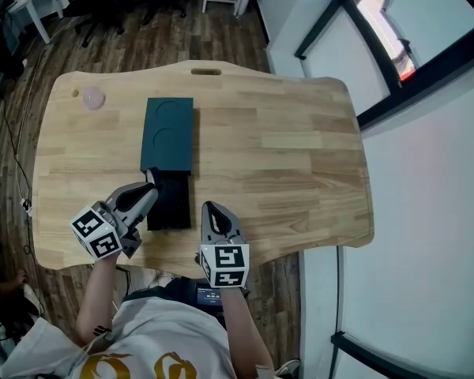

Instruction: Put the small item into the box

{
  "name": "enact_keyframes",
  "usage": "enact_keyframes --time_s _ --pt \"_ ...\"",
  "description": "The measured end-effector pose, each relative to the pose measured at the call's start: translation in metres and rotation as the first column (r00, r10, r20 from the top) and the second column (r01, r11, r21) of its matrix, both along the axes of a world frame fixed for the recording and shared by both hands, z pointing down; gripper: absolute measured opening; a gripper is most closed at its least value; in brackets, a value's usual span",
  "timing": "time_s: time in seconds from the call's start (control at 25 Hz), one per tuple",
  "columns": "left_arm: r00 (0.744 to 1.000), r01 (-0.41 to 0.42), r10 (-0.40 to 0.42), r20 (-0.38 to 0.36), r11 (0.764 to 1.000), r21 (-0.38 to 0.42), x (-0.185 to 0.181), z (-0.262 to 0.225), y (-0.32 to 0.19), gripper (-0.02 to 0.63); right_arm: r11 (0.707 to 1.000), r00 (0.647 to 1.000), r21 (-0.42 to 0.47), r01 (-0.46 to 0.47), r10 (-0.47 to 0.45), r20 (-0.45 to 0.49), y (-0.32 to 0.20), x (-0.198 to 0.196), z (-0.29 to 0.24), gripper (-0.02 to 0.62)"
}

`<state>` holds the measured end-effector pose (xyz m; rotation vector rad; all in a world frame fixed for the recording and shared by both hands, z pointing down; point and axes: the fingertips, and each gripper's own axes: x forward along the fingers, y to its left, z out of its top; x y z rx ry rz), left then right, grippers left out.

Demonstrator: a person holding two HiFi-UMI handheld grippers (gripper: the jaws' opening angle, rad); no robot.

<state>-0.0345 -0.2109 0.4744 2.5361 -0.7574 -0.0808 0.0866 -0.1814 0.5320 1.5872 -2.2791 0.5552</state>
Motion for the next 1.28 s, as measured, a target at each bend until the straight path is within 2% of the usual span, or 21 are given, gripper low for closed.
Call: enact_keyframes --time_s 0.44,0.76,1.04,1.16,1.28 --pt "1.000 0.013 -0.012 0.017 0.999 -0.050 -0.004 0.031 0.001 0.029 0.998 1.000 -0.060 0.022 -0.023 -0.007 0.003 -0.001 0.027 0.005" --pt "0.994 0.001 0.007 0.107 0.997 -0.074 -0.011 0.065 0.010 0.029 0.995 1.000 -0.097 0.030 -0.031 -0.002 0.004 -0.009 0.047 0.005" --pt "0.981 -0.003 0.032 0.189 0.988 -0.154 -0.013 0.102 0.014 0.029 0.990 0.999 -0.134 0.049 -0.049 -0.001 0.004 -0.013 0.062 0.005" --pt "0.970 -0.021 0.063 0.233 0.984 -0.179 -0.010 0.114 0.014 0.029 0.988 0.999 -0.145 0.047 -0.048 -0.004 0.004 -0.012 0.068 0.005" --pt "0.947 -0.046 0.107 0.303 0.978 -0.201 -0.006 0.127 0.015 0.029 0.987 0.999 -0.157 0.042 -0.043 -0.004 0.002 -0.011 0.072 0.005"
